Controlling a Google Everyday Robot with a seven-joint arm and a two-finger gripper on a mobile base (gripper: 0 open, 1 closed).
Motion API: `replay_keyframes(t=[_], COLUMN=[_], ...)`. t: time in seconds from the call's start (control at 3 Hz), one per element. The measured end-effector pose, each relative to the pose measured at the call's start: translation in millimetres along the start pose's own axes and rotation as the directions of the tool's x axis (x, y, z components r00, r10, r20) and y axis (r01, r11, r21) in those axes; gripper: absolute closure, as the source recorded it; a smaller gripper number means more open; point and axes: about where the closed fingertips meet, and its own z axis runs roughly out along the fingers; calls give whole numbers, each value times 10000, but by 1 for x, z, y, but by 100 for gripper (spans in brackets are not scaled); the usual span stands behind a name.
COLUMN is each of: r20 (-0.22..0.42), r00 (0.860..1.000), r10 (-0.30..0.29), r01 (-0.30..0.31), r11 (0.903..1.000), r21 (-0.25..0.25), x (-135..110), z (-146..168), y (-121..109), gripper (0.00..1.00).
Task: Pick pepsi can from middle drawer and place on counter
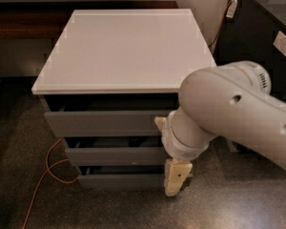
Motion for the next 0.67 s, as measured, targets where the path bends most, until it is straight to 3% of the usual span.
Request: replay_keyframes(t=[0.33,0.67], r20=[-488,-417], r00=[9983,9990], r10=[-323,-151], r01=[339,173], r11=[9989,9984], r21=[322,531], x=[11,26], z=[47,82], y=[-2,-14], gripper=[0,0])
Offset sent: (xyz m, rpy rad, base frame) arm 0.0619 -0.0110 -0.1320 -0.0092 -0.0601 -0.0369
